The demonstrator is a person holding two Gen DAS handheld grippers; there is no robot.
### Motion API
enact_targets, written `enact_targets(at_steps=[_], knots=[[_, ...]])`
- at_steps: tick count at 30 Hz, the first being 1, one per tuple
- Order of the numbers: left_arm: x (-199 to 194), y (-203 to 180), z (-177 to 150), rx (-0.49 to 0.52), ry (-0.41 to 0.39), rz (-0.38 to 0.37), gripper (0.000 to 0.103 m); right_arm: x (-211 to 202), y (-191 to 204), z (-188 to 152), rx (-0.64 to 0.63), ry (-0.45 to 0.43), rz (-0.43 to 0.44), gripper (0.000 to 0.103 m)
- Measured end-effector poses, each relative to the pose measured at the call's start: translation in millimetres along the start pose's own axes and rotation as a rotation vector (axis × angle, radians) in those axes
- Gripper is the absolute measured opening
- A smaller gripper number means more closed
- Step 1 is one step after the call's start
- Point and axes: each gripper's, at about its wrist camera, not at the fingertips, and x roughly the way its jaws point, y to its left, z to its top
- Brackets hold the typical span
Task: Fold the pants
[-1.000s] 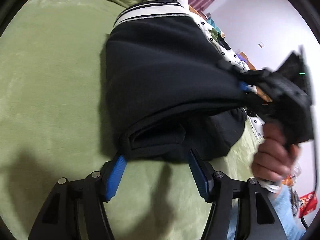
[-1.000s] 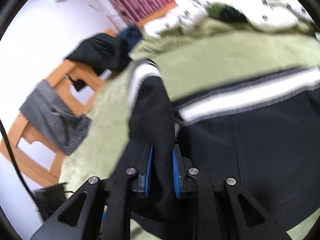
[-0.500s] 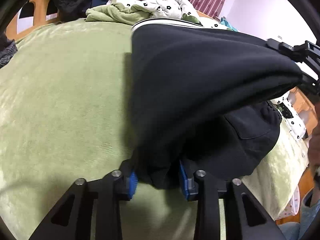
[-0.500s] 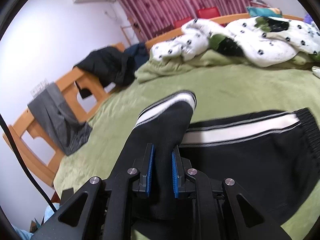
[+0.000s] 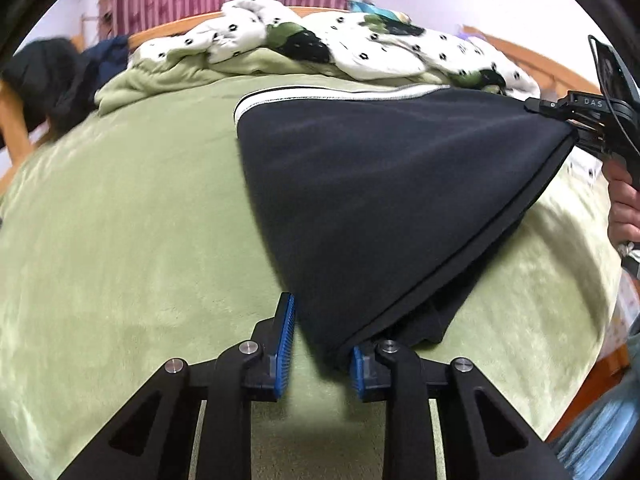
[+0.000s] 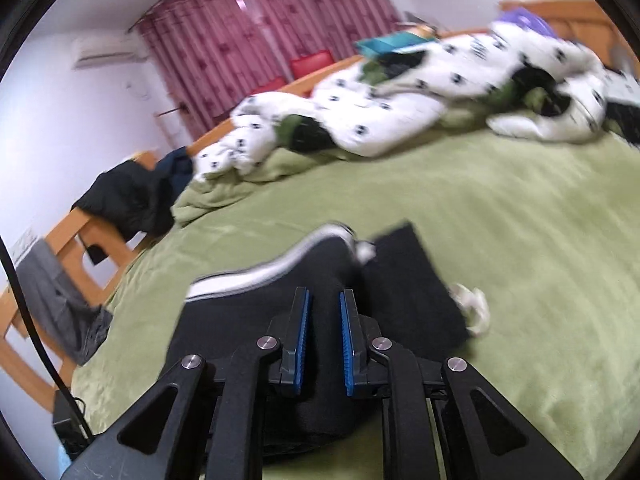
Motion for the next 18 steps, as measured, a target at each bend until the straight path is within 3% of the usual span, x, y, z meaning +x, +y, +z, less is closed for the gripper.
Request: enact_targets(at_steps=[3, 7, 13, 15, 17, 18], knots=[[-8.3, 5.7, -4.0, 0.011, -0.001, -0.038, 0.024, -2.1, -17.4, -9.9, -0.014, -0.002, -0.048, 0.004], [-13.7, 12.8, -5.1, -0.035, 0.010, -0.144, 0.023, 24.5, -49.9, -26.7, 0.053, 0.097, -0.173, 0.000], [-2.9, 15.5, -10.5, -0.141, 0.048, -0.198, 0.030, 5.9, -58.7, -31.3, 0.143, 0.094, -0.067, 0.005], [0.8, 17.0, -11.8, -0.147, 0.075, -0.201, 0.030, -1.0, -53.6, -33.1, 0.157, 0.079, -0.030, 0.018], [-5.5, 17.8, -13.6, -0.127, 0.068, -0.216, 0.030, -4.6, -44.9, -34.7, 0.142, 0.066, -0.018, 0.045], [-9.6, 18.3, -14.6, -0.107, 0.062, -0.223, 0.031, -3.5, -39.6, -34.7, 0.124, 0.067, -0.023, 0.046]])
